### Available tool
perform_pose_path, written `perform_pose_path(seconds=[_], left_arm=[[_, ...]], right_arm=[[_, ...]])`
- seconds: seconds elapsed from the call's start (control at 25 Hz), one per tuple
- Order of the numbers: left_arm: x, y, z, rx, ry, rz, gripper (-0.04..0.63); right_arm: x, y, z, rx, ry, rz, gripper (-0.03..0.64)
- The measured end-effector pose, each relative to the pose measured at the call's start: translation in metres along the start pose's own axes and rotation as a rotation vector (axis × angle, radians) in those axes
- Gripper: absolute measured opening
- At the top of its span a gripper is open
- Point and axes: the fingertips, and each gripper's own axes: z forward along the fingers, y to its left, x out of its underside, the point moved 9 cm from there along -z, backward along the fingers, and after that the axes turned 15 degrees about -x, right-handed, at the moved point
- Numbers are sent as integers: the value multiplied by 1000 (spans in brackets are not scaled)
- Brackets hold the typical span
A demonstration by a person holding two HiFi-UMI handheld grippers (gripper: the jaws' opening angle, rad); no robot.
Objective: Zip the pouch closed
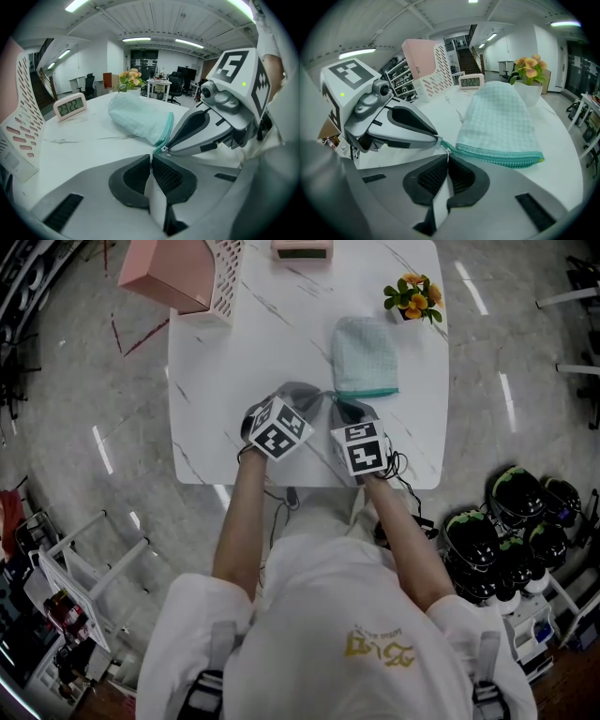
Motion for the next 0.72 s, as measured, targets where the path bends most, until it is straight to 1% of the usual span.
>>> perform_pose_path(seconds=[0.04, 0.08, 0.16, 0.28, 0.36, 0.44, 0.48, 0.52, 0.6, 0.72], left_arm=[[1, -1, 1, 10, 2, 4, 38], [2, -2, 1, 23, 7, 9, 53], [1, -6, 4, 49, 19, 24, 174], [-4, -12, 8, 56, 25, 67, 189], [-7, -17, 12, 65, 27, 99, 189], [-9, -21, 14, 71, 21, 128, 153], [-10, -22, 15, 62, 15, 136, 126], [-11, -22, 15, 47, 9, 139, 54], [-10, -22, 15, 31, 5, 132, 47], [-7, -24, 13, 43, 12, 99, 41]], right_arm=[[0, -1, 0, -2, 6, -4, 18], [1, -2, -1, -3, 11, -5, 18], [4, -3, -4, -1, 17, -4, 18], [6, -5, -8, -4, 23, -11, 18], [7, -6, -9, -10, 22, -5, 18], [8, -7, -10, -16, 20, 1, 18], [8, -7, -10, -19, 20, -2, 17], [7, -7, -10, -20, 22, -9, 17], [6, -7, -9, -18, 35, -28, 17], [7, -6, -10, -17, 47, -41, 17]])
